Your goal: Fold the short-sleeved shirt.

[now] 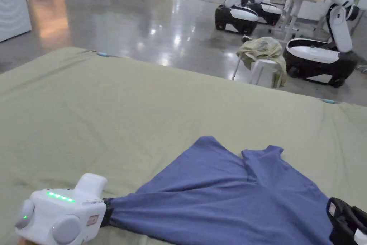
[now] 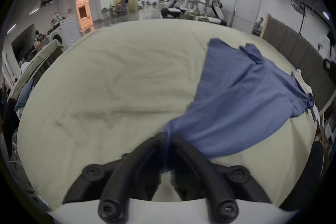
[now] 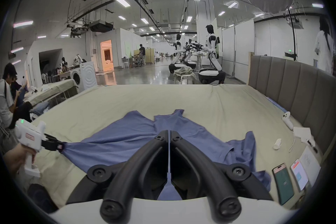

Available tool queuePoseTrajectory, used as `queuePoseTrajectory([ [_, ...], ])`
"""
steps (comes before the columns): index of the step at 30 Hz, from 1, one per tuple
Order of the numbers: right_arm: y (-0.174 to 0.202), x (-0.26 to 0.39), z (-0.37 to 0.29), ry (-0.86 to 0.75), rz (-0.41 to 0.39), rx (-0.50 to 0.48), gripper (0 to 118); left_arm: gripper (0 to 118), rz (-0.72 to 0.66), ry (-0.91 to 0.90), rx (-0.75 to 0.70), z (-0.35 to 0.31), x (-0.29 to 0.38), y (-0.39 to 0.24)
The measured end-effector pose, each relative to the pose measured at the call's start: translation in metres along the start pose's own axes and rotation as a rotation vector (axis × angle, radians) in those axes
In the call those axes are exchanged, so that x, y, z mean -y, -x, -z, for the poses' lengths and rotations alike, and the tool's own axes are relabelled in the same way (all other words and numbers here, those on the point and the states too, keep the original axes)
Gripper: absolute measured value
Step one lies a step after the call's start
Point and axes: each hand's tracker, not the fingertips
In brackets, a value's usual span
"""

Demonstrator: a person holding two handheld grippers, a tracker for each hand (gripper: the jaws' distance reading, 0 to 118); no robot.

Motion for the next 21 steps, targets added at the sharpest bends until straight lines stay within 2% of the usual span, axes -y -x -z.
queuePoseTrajectory([
  [2, -0.014, -0.006, 0.012, 0.019, -0.034, 0.032, 3, 6, -0.024, -0.03, 0.023, -0.006, -0.002, -0.006],
  [3, -0.022, -0.01, 0.024, 0.037, -0.057, 0.046, 3, 6, -0.031, -0.054, 0.021, -0.033, 0.016, -0.007],
  [5, -0.04, -0.016, 0.053, 0.068, -0.091, 0.082, 3, 6, -0.036, -0.094, 0.056, -0.048, 0.018, -0.011],
  [9, -0.08, -0.022, 0.149, 0.303, -0.097, 0.118, 3, 6, -0.05, -0.101, 0.067, -0.042, 0.002, -0.007],
  [10, -0.089, -0.021, 0.173, 0.363, -0.095, 0.121, 8, 6, -0.049, -0.103, 0.067, -0.041, 0.001, -0.007],
  [11, -0.097, -0.017, 0.198, 0.424, -0.082, 0.122, 21, 6, -0.051, -0.104, 0.067, -0.037, -0.005, -0.009],
  [12, -0.106, -0.013, 0.22, 0.464, -0.054, 0.104, 46, 6, -0.051, -0.098, 0.066, -0.035, -0.007, -0.009],
  [13, -0.114, -0.008, 0.238, 0.484, -0.025, 0.087, 100, 6, -0.05, -0.09, 0.066, -0.033, -0.009, -0.009],
  [14, -0.121, -0.005, 0.258, 0.525, 0.007, 0.075, 118, 6, -0.051, -0.082, 0.065, -0.03, -0.01, -0.008],
  [16, -0.128, 0.005, 0.291, 0.594, 0.031, 0.068, 110, 6, -0.05, -0.071, 0.06, -0.024, -0.013, -0.005],
  [18, -0.131, 0.014, 0.31, 0.571, 0.026, 0.081, 111, 6, -0.046, -0.058, 0.052, -0.019, -0.015, -0.003],
  [21, -0.13, 0.021, 0.319, 0.658, 0.02, 0.1, 92, 6, -0.053, -0.044, 0.043, -0.012, -0.017, 0.002],
])
